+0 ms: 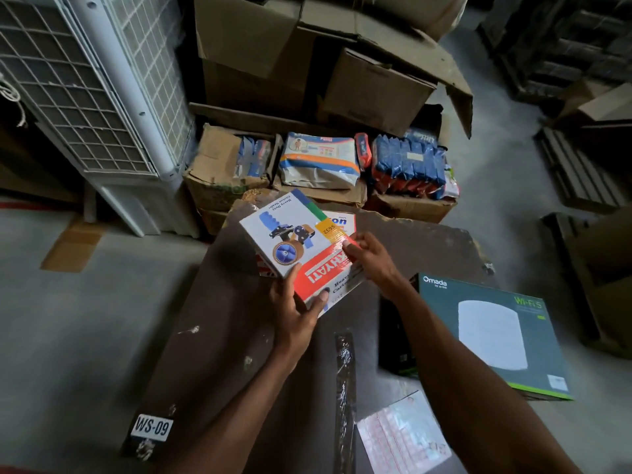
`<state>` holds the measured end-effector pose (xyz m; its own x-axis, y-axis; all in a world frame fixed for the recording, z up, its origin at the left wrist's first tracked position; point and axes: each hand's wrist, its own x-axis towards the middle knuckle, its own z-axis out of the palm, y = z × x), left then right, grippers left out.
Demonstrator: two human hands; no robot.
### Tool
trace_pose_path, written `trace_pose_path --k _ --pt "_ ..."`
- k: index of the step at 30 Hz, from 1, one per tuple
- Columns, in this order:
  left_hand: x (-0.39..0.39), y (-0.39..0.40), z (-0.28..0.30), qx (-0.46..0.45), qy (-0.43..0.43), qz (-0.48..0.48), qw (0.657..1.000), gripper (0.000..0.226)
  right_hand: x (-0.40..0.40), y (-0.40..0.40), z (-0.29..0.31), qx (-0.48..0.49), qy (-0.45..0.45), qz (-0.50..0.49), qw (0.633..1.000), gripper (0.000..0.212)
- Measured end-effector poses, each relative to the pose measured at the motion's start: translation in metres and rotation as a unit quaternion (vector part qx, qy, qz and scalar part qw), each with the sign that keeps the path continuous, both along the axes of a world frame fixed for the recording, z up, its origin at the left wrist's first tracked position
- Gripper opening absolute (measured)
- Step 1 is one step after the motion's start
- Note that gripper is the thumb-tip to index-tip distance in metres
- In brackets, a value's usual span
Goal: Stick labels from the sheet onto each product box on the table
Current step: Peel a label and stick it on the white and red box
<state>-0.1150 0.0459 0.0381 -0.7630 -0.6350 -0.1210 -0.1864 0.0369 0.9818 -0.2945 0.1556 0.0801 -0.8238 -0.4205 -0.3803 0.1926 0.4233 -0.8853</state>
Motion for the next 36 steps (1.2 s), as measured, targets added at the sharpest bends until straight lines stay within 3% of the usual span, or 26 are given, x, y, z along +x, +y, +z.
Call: trace_pose_path --k 7,13,16,19,23,29,32,36 --pt "0.05 -0.014 0.021 -0.052 0.048 -0.024 0.997 0.093 0.051 -0.009 0.019 -0.045 -0.046 -0.021 0.998 0.042" --pt "0.095 -0.053 0.037 -0.173 -0.005 -0.132 0.976 0.132 0.083 -0.01 0.048 -0.041 -0.107 -0.009 0.993 0.044" --pt "0.113 -0.062 0.051 -0.251 -0.05 -0.107 0.961 0.128 0.099 -0.011 0.065 -0.031 -0.117 0.03 0.992 0.044" --pt "0.127 -0.068 0.066 -0.273 -0.04 -0.091 0.957 0.119 0.108 -0.011 0.077 -0.01 -0.133 0.027 0.991 0.056" --pt "0.137 -0.085 0.092 -0.317 -0.046 -0.111 0.941 0.107 0.115 -0.002 0.09 -0.003 -0.142 0.01 0.99 0.056" --pt "0.124 -0.104 0.096 -0.246 -0.057 -0.161 0.954 0.08 0.128 0.018 0.082 0.052 -0.107 0.033 0.992 0.083" --pt "0.113 -0.111 0.077 -0.155 -0.088 -0.201 0.963 0.072 0.137 0.027 0.067 0.081 -0.093 0.022 0.992 0.08" --pt "0.097 -0.106 0.04 -0.061 -0.12 -0.237 0.962 0.092 0.151 0.033 0.048 0.011 -0.085 0.029 0.996 0.056"
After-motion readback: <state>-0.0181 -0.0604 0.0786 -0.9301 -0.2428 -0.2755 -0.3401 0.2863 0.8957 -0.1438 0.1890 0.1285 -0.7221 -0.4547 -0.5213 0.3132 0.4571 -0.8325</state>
